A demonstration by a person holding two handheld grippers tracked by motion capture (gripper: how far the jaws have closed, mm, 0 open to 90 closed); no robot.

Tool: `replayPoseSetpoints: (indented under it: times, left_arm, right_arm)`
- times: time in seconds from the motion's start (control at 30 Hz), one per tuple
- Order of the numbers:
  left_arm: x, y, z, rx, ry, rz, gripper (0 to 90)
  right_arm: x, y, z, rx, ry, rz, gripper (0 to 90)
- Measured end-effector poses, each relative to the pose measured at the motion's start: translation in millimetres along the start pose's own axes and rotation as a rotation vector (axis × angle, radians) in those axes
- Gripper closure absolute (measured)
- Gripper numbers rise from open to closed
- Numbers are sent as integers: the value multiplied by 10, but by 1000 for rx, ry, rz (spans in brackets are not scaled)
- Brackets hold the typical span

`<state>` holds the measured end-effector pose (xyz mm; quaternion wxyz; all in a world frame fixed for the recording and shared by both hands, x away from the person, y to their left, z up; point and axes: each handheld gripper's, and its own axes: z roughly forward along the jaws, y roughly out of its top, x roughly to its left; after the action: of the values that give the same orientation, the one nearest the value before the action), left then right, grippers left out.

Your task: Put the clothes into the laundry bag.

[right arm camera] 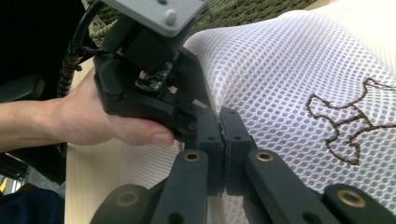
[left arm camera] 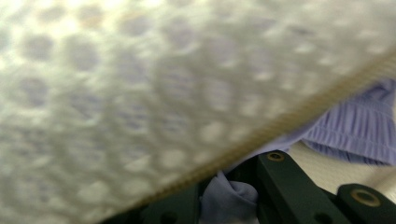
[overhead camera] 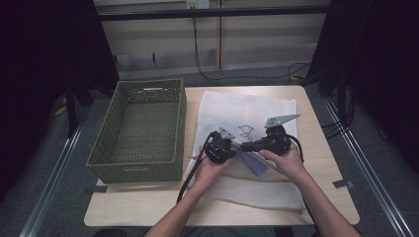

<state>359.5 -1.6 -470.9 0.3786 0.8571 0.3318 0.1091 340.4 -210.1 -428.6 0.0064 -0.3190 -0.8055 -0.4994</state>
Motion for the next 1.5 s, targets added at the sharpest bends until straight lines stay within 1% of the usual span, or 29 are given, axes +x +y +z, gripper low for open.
replayPoseSetpoints:
  times: [0.03, 0.07, 0.1, 0.13, 0.17, 0.2, 0.23, 0.27, 0.3, 0.33, 0.43, 0.53, 0.57, 0.6, 0.63, 0.67, 0.7, 0.73, 0.8, 0.93, 1.0, 1.07, 1.13, 1.23, 1.33, 1.37, 1.4, 1.47, 1.5]
  left_arm:
    - [-3, -7, 18, -31, 3, -24, 826]
    - [-11, -3, 20, -39, 23, -46, 826]
    - [4, -1, 25, -32, 14, -50, 825]
    - [-11, -5, 41, -56, 29, -77, 825]
    - [-14, -6, 42, -55, 47, -70, 826]
    - [-1, -9, 57, -45, 41, -60, 825]
    - [0, -13, 74, -34, 40, -63, 823]
    - [-8, -21, 95, -46, 46, -74, 822]
    - [-1, -25, 100, -28, 45, -50, 820]
    - [-13, -31, 111, -29, 47, -58, 817]
    - [-6, -47, 120, -32, 44, -54, 787]
    - [23, -52, 86, 5, 31, -21, 727]
    - [10, -60, 89, -12, 14, -42, 707]
    - [26, -66, 63, 2, 0, -20, 686]
    - [19, -74, 60, -14, -8, -33, 661]
    - [27, -81, 35, -5, -7, -20, 648]
    - [22, -93, 19, -10, -15, -31, 634]
    - [35, -103, -5, -6, -22, -12, 621]
    - [37, -116, -50, -14, -33, -26, 586]
    - [32, -122, -166, -11, -49, 4, 533]
    - [20, -128, -214, -31, -65, 4, 517]
    - [15, -136, -271, -26, -66, 28, 506]
    - [5, -160, -300, -45, -75, 12, 506]
    - [14, -194, -335, -34, -76, 28, 511]
    - [27, -215, -355, -47, -94, 22, 590]
    - [33, -225, -356, -42, -93, 29, 657]
    - [39, -236, -350, -36, -85, 41, 695]
    - [60, -266, -328, -11, -78, 47, 706]
    - [72, -288, -306, -9, -72, 45, 687]
  right_arm:
    - [3, 0, 6, 1, 1, 0, 890]
    - [6, -2, 11, 5, 1, -2, 890]
    - [13, -1, 20, 5, 5, -1, 890]
    - [17, 1, 28, 8, 6, -3, 890]
    - [20, 0, 33, 10, 8, -3, 890]
    - [22, -1, 37, 10, 11, -4, 890]
    - [23, -1, 42, 13, 12, -7, 890]
    - [24, -2, 45, 15, 12, -8, 890]
    - [20, -4, 47, 17, 12, -9, 890]
    - [19, -6, 50, 17, 12, -5, 890]
    - [-2, -18, 60, 25, 15, 0, 890]
    - [-23, -34, 66, 27, 16, 10, 890]
    - [-24, -34, 63, 27, 16, 8, 890]
    - [-22, -32, 58, 26, 13, 8, 890]
    - [-22, -31, 53, 23, 13, 11, 890]
    - [-25, -31, 48, 23, 13, 10, 890]
    - [-30, -32, 45, 19, 12, 7, 890]
    - [-31, -32, 40, 16, 11, 10, 890]
    - [-34, -32, 34, 15, 10, 12, 890]
    - [-30, -28, 28, 12, 6, 13, 889]
    - [-30, -26, 21, 11, 5, 13, 889]
    - [-32, -26, 15, 8, 4, 13, 889]
    - [-33, -24, 8, 6, 3, 13, 889]
    - [-36, -23, 0, 2, 1, 14, 888]
    - [-36, -22, -5, 0, -1, 12, 888]
    - [-35, -22, -7, 1, -1, 13, 888]
    - [-36, -22, -8, 2, -1, 12, 888]
    - [-34, -22, -7, 1, -1, 13, 888]
    - [-32, -22, -5, 2, -1, 14, 887]
